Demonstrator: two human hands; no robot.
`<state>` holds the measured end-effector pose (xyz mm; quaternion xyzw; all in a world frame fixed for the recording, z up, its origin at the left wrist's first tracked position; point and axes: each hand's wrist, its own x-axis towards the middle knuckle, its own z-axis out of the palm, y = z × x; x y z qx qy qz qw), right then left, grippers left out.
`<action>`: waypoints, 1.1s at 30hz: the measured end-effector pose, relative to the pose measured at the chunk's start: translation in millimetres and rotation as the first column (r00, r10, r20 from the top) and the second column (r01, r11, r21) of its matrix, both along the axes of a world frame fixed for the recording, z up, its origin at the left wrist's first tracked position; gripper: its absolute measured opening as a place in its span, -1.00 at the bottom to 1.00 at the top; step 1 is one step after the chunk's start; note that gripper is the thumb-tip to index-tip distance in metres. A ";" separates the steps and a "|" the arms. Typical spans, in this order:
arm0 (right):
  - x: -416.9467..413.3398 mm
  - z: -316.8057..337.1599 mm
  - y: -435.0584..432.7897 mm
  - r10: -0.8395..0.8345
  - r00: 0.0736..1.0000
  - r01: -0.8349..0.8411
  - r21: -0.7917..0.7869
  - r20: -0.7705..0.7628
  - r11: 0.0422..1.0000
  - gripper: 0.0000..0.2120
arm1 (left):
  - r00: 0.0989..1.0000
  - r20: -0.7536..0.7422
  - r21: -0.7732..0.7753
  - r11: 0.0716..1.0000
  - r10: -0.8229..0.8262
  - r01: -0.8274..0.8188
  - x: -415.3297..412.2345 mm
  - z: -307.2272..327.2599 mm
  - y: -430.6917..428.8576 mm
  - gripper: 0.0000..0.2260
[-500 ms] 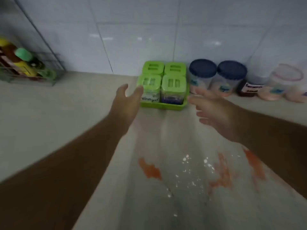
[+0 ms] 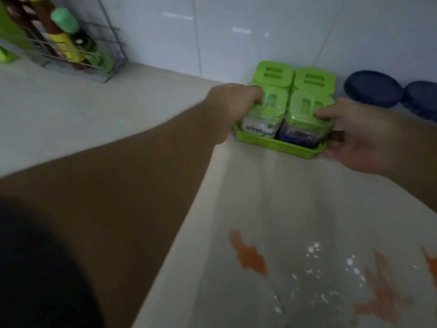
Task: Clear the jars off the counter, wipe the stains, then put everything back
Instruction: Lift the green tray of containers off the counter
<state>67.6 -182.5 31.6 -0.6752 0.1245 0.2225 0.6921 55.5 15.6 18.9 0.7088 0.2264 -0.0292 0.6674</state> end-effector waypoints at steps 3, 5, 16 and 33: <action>-30.3 10.7 16.4 0.058 0.998 -0.058 0.060 -0.003 0.997 -0.71 | 0.999 0.019 0.018 0.999 0.045 -0.045 -31.4 6.3 25.1 -0.61; -55.2 12.6 39.1 0.101 0.995 -0.100 0.088 -0.014 0.991 -0.73 | 0.996 0.015 0.006 0.996 0.092 -0.092 -61.9 8.7 55.8 -0.48; -182.3 7.2 250.3 0.425 0.872 -0.371 0.239 -0.243 0.897 -0.68 | 0.890 -0.023 0.029 0.891 0.454 -0.454 -268.5 22.0 262.2 -0.86; -260.5 -13.9 317.7 0.536 0.814 -0.495 0.216 -0.224 0.842 -0.63 | 0.826 -0.109 0.148 0.831 0.553 -0.537 -341.3 -0.4 332.2 -0.54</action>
